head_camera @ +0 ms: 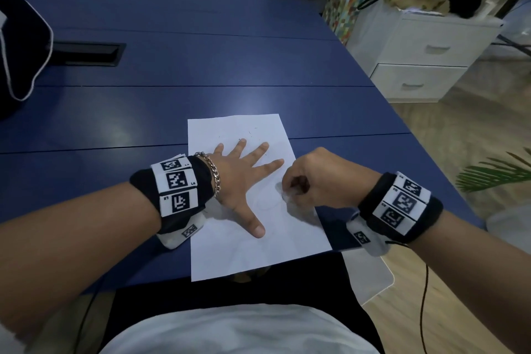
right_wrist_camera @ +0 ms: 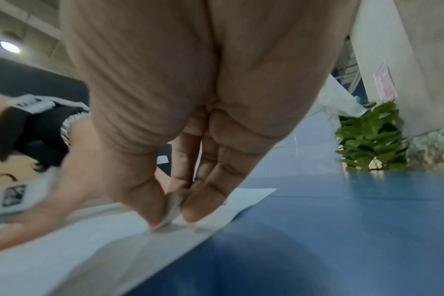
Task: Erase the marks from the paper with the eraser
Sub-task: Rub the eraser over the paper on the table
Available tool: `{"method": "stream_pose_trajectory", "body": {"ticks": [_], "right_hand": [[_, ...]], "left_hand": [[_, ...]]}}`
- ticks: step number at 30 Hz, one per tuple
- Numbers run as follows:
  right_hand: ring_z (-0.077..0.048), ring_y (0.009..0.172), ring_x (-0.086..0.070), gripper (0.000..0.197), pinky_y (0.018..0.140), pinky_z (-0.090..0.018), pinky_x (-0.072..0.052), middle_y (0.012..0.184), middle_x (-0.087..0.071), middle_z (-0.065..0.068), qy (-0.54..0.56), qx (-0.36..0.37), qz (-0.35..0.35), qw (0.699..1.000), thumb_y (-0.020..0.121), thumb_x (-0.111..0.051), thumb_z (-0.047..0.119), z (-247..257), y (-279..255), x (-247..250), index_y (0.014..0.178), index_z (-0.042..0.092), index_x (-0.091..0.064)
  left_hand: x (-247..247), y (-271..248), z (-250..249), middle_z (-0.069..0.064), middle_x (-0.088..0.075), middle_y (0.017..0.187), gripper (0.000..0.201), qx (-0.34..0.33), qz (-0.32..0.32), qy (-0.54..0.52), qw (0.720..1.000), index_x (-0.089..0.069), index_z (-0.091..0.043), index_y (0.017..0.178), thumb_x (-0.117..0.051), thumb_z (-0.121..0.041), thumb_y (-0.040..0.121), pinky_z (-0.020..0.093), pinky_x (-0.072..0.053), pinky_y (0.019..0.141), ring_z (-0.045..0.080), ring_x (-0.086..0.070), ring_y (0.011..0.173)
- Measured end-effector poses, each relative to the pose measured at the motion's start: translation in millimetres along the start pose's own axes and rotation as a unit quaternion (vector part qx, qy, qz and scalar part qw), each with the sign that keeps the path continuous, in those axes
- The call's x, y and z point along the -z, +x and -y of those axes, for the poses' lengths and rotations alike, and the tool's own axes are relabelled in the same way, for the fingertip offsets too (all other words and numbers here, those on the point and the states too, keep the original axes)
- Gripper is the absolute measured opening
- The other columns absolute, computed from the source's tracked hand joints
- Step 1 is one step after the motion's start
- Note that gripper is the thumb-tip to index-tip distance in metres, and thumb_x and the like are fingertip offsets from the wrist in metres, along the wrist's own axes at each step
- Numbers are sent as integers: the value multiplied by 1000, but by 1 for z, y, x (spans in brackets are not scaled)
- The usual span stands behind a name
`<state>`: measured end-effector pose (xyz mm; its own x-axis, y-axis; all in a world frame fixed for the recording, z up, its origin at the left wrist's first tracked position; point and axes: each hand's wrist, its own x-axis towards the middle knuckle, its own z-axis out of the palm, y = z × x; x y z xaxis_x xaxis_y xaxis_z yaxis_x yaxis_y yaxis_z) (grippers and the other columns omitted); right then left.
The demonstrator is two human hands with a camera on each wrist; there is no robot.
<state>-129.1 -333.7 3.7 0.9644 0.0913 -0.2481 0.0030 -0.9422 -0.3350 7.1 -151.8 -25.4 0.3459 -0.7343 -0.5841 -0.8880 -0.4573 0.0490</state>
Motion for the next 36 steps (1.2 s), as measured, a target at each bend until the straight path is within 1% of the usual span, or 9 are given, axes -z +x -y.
{"method": "stream_pose_trajectory", "body": {"ticks": [4, 8, 10, 14, 16, 21, 26, 32, 36], "right_hand": [[-16, 68, -66, 9, 67, -37, -58, 77, -73, 2, -9, -19, -63, 998, 84, -72, 22, -5, 5, 0, 91, 23, -77], [-20, 68, -64, 12, 63, -34, -55, 75, -71, 2, -31, -31, -65, 997, 85, -65, 20, -2, 7, 0, 87, 22, -76], [-22, 67, -63, 13, 62, -36, -54, 74, -71, 1, -36, -29, -70, 996, 84, -62, 18, -2, 8, 1, 82, 22, -75], [-20, 64, -63, 12, 63, -41, -57, 70, -69, 3, -38, -33, -65, 997, 83, -60, 21, -3, 7, -1, 80, 24, -71], [-19, 64, -64, 12, 64, -43, -57, 71, -70, 3, -34, -43, -69, 996, 83, -59, 23, -1, 5, -1, 80, 25, -71], [-7, 72, -66, 11, 67, -25, -57, 81, -72, 11, -39, 5, 36, 999, 84, -70, 30, 19, -14, -3, 93, 29, -76], [-21, 65, -59, 14, 65, -44, -57, 71, -67, 1, -58, -53, -75, 994, 82, -55, 21, 3, 0, 0, 76, 21, -68], [-11, 61, -56, 9, 59, -29, -53, 69, -65, 7, -51, -12, 9, 999, 84, -63, 20, 22, -18, -9, 79, 25, -69], [-19, 62, -50, 16, 61, -42, -56, 68, -61, 0, -65, -70, -65, 993, 82, -59, 19, 8, -8, -5, 67, 21, -54]], "left_hand": [[2, -3, -6, -2, 36, 172, 150, 29, -4, 6, 1000, 32, -53, 156, -64, -105, 53, 75, 1, 124, 44, 22, 161], [1, -8, -14, 11, -3, 174, 148, 52, -39, 44, 997, 14, -40, 167, -60, -105, 56, 73, 0, 124, 43, -9, 160], [-4, -8, -14, 10, -12, 168, 150, 33, -72, 38, 996, 6, -34, 168, -62, -104, 54, 72, -3, 125, 40, -15, 156], [-10, -7, -10, -10, 27, 175, 147, 6, -34, -23, 999, 22, -45, 163, -64, -102, 59, 73, -2, 125, 38, 19, 162], [-9, -7, -10, -12, 34, 172, 147, 7, -20, -20, 1000, 26, -47, 161, -63, -103, 58, 74, -2, 125, 40, 24, 161], [-10, -7, -11, -13, 38, 170, 150, 13, -18, -21, 1000, 30, -51, 158, -65, -102, 55, 72, 3, 125, 42, 27, 159], [-9, -7, -11, -13, 40, 168, 153, 9, -12, -15, 1000, 32, -50, 158, -66, -103, 53, 73, 3, 125, 42, 28, 159], [-9, -5, -12, -13, 42, 168, 153, 17, -5, -7, 1000, 34, -51, 156, -65, -104, 52, 72, 3, 126, 42, 29, 158], [-9, -3, -11, -13, 42, 167, 154, 17, -4, -7, 1000, 35, -51, 155, -62, -107, 49, 73, 3, 125, 43, 29, 158]]}}
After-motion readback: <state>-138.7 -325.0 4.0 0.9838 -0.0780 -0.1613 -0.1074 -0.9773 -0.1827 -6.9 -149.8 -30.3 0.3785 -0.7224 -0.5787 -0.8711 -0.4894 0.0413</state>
